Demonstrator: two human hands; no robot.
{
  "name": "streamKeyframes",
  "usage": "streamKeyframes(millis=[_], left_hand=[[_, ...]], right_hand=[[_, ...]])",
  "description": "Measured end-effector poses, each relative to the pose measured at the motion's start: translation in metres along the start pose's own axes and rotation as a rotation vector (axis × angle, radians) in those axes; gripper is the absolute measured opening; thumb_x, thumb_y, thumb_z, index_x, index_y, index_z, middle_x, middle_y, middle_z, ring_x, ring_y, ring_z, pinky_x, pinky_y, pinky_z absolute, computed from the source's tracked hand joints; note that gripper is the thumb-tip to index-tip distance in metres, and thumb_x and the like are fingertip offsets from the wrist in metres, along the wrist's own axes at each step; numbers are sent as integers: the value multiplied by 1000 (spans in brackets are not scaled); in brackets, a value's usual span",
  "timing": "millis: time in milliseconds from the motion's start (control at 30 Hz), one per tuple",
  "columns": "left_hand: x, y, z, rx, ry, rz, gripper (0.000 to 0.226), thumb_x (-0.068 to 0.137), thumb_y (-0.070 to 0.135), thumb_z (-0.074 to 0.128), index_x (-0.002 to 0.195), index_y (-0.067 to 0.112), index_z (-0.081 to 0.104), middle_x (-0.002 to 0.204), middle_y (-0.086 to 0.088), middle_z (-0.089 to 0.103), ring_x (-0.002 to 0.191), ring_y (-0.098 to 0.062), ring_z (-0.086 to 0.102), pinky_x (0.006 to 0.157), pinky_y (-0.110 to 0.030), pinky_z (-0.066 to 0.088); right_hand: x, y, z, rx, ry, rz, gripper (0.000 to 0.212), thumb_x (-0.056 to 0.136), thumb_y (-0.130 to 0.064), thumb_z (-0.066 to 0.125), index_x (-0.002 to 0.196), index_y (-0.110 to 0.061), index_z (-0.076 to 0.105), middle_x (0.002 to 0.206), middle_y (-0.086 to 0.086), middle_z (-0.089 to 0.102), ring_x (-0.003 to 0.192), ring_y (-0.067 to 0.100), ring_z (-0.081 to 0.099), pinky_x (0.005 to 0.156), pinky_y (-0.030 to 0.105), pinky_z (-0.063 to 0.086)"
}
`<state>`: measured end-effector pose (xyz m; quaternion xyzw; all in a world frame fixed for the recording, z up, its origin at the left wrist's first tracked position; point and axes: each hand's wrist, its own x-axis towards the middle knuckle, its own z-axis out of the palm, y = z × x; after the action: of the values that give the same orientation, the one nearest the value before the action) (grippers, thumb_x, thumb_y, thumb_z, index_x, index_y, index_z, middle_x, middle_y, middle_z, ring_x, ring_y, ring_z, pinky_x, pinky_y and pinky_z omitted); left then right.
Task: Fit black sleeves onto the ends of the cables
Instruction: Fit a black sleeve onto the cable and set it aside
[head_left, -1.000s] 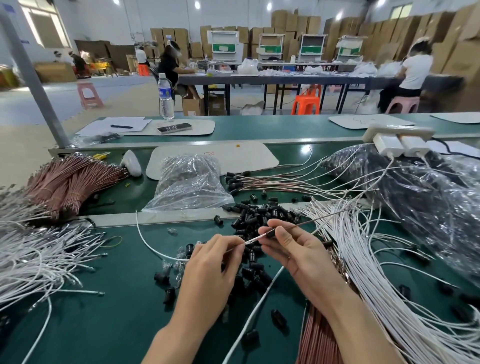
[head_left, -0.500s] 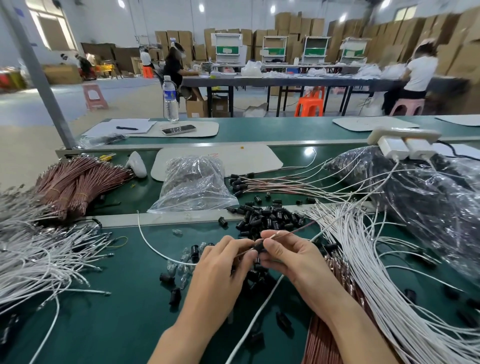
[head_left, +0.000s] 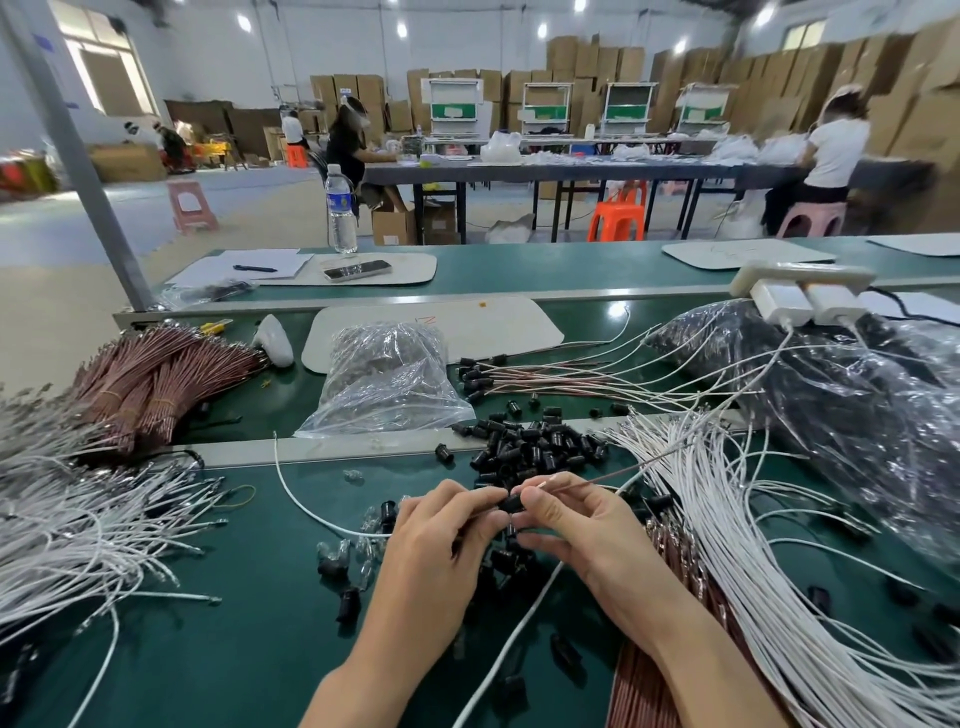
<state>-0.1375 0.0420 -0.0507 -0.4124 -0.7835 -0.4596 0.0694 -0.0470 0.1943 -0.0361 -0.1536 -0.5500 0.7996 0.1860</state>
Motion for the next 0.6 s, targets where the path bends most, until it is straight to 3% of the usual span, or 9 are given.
streamKeyframes(millis=[233, 367, 467, 600], left_hand=[[1, -5, 0, -20, 35, -29, 29, 93, 52, 49, 115, 42, 66, 100, 28, 60, 108, -6, 52, 89, -17, 40], [2, -7, -4, -56, 53, -48, 23, 92, 53, 49, 111, 50, 62, 99, 26, 61, 111, -6, 51, 91, -15, 39], [2, -9, -8, -21, 59, -30, 25, 93, 51, 50, 113, 46, 65, 101, 28, 61, 114, -7, 49, 91, -20, 40], [4, -14, -19, 3, 134, -27, 28, 93, 48, 51, 114, 40, 67, 101, 26, 61, 112, -4, 47, 92, -16, 38]], right_hand=[[0, -8, -5, 92, 84, -10, 22, 71, -30, 84, 88, -17, 81, 102, 12, 76, 88, 23, 75, 69, 29, 60], [-2, -20, -20, 289, 156, -28, 12, 80, -22, 74, 85, -11, 76, 87, 8, 73, 71, 17, 71, 57, 26, 60], [-4, -25, -28, 397, 172, -62, 14, 87, -26, 70, 84, -12, 72, 79, 3, 69, 63, 12, 66, 54, 21, 58], [-6, -31, -36, 517, 224, -137, 16, 80, -33, 76, 75, -18, 77, 78, -2, 68, 61, 6, 63, 55, 16, 55]])
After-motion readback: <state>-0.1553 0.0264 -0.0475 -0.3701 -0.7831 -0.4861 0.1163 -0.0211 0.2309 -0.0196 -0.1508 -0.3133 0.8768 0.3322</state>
